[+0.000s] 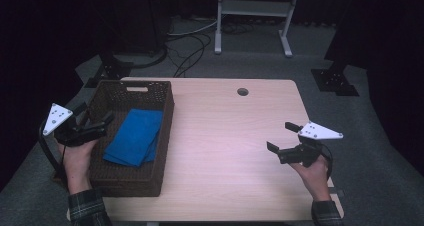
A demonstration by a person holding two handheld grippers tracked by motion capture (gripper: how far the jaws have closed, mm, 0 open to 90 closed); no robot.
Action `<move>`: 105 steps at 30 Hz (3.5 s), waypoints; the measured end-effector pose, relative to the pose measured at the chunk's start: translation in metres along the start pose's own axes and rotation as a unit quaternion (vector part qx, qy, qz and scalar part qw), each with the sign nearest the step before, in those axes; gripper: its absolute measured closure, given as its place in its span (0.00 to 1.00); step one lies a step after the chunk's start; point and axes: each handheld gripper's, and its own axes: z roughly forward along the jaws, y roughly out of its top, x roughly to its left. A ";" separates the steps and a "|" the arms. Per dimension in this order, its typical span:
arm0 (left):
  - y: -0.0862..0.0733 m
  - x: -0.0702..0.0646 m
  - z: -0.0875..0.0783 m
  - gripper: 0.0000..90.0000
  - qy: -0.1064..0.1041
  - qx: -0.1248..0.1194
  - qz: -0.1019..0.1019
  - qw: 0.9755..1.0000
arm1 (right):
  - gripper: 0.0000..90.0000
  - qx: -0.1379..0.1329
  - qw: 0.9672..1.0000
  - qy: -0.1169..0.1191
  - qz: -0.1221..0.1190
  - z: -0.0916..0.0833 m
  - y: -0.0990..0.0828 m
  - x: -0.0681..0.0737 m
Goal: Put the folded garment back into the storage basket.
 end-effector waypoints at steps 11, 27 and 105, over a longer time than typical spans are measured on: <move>0.000 -0.001 0.000 0.00 -0.001 -0.002 0.001 1.000 | 0.00 0.057 0.998 -0.017 0.018 -0.013 -0.038 -0.008; 0.001 -0.002 0.000 0.00 0.000 -0.001 0.004 1.000 | 0.00 0.164 0.984 -0.052 0.036 -0.029 -0.095 -0.010; 0.033 -0.214 0.051 0.00 -0.222 -0.035 0.028 0.974 | 0.00 0.218 0.973 -0.062 0.047 -0.027 -0.111 -0.010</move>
